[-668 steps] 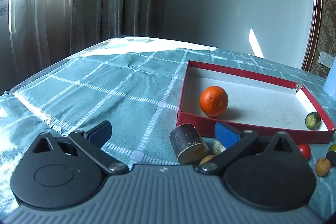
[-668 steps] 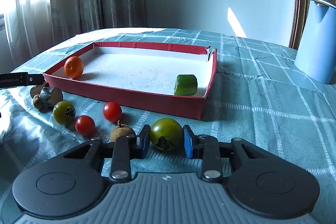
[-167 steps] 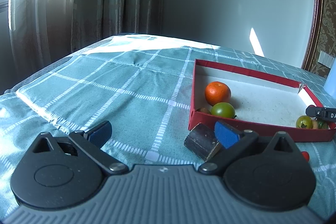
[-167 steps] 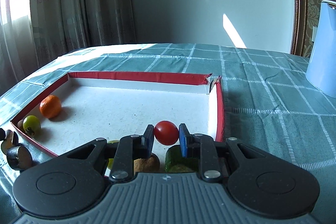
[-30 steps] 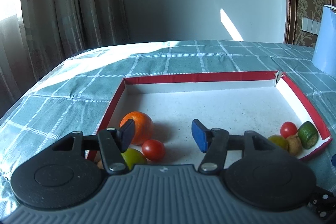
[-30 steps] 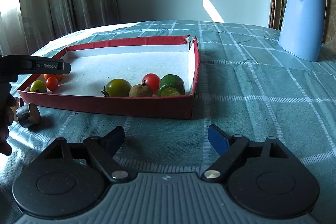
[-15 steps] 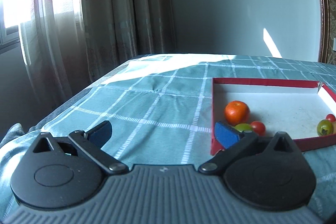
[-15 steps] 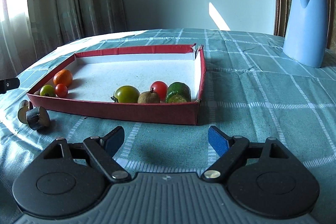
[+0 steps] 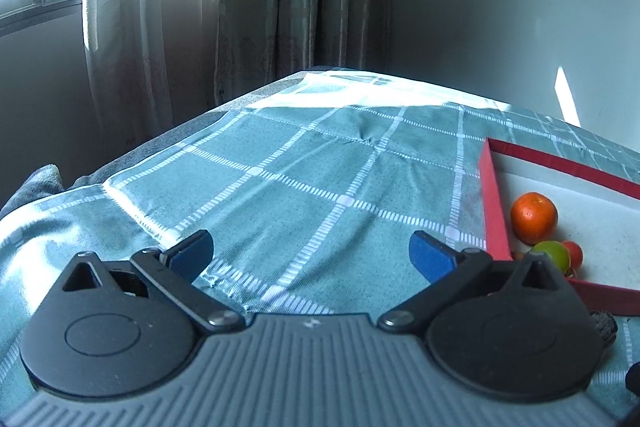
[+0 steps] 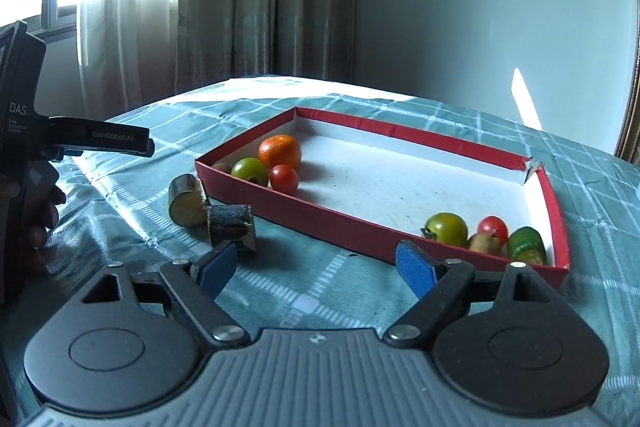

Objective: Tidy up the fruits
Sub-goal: 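Grasp a dark-skinned eggplant piece with the right gripper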

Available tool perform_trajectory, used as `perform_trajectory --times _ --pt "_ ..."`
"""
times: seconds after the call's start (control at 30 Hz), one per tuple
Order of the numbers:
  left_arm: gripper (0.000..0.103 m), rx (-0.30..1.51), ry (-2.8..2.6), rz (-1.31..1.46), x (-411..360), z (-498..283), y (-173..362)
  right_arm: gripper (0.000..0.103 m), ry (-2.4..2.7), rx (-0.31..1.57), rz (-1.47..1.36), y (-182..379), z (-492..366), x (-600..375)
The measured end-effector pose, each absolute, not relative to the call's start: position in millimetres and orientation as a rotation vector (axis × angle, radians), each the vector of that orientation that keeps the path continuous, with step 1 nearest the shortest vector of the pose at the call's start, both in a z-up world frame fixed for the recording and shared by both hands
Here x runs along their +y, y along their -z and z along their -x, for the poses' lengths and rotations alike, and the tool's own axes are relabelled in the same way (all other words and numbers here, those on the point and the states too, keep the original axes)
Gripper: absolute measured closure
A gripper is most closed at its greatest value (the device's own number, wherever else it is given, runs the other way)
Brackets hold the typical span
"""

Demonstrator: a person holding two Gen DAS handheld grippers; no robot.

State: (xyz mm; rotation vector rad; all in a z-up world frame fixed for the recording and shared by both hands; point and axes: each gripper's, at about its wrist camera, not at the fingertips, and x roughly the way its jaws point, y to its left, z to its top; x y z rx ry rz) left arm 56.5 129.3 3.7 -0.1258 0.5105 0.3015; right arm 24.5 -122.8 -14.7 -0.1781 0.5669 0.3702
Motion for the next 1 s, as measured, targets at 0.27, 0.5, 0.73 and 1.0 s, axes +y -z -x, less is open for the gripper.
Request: perform_trajectory --times 0.27,0.5,0.73,1.0 --pt "0.000 0.514 -0.280 0.143 132 -58 -3 0.017 -0.406 0.615 0.206 21 -45 -94" --pt "0.000 0.515 -0.271 0.151 132 -57 -2 0.041 -0.428 0.672 0.217 27 -56 -84" --pt "0.000 0.517 -0.266 0.154 133 -57 -2 0.061 -0.447 0.681 0.210 29 -60 -80" --pt "0.000 0.520 -0.261 0.159 133 -58 -1 0.074 -0.444 0.672 0.191 27 -56 -81"
